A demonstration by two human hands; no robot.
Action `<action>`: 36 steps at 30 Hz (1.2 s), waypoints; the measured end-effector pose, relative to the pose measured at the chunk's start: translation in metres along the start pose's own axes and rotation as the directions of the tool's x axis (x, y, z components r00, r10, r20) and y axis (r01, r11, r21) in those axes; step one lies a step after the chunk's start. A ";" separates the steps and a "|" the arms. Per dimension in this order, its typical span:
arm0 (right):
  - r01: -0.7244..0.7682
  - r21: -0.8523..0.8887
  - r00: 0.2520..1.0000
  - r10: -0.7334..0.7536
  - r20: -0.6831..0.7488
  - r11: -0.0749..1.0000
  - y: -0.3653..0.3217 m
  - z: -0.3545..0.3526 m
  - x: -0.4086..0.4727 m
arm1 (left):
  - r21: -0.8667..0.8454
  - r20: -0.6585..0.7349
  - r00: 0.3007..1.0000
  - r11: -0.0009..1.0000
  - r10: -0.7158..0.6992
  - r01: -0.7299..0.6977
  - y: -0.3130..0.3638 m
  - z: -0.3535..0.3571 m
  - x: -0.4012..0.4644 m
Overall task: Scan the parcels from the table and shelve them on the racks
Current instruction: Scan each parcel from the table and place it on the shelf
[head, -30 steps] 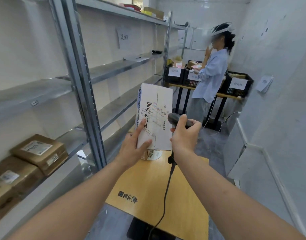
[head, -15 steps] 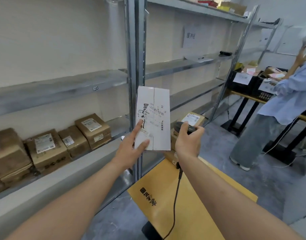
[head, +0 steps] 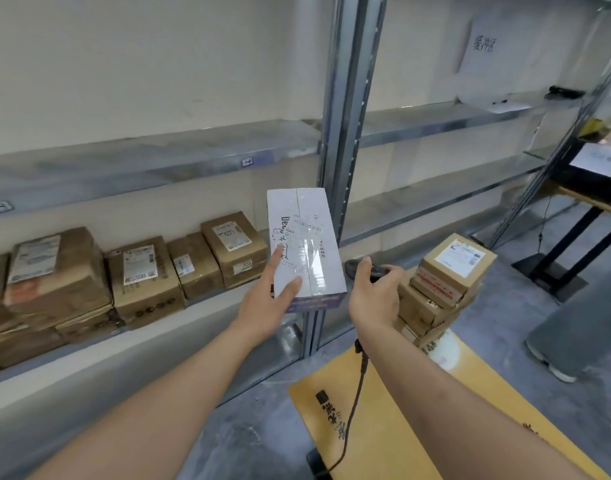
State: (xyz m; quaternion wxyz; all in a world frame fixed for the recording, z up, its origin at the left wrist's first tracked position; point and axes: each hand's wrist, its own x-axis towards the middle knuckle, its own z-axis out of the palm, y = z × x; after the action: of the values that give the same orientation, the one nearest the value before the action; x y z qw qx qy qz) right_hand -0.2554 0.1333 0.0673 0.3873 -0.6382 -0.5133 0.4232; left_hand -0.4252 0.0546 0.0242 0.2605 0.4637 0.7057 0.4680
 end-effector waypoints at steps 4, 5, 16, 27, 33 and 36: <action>-0.041 -0.033 0.998 0.040 -0.048 0.999 -0.001 0.042 0.024 | -0.096 -0.016 0.993 0.989 -0.116 0.114 -0.023 0.004 0.046; -0.060 -0.038 0.997 0.057 -0.060 0.997 -0.001 0.052 0.031 | -0.120 -0.012 0.990 0.983 -0.139 0.136 -0.028 0.004 0.057; -0.109 -0.218 0.989 0.084 -0.121 0.970 0.003 0.131 0.095 | -0.163 0.115 0.967 0.956 -0.228 0.244 -0.081 0.006 0.138; -0.152 -0.246 0.988 0.146 -0.045 0.957 0.031 0.166 0.158 | -0.132 0.018 0.936 0.927 -0.352 0.351 -0.110 0.044 0.167; -0.256 -0.151 0.966 0.247 -0.079 0.955 0.045 0.191 0.193 | -0.093 -0.073 0.907 0.909 -0.414 0.407 -0.116 0.063 0.192; -0.279 -0.125 0.959 0.269 -0.089 0.952 0.054 0.201 0.206 | -0.101 -0.104 0.879 0.884 -0.466 0.456 -0.118 0.073 0.204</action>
State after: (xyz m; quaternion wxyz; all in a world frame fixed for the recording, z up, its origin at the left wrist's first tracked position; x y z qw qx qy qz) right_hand -0.4027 0.3387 -0.0804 0.2982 -0.7430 -0.4334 0.4137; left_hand -0.5039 0.2527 -0.1003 0.3363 0.2422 0.7931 0.4464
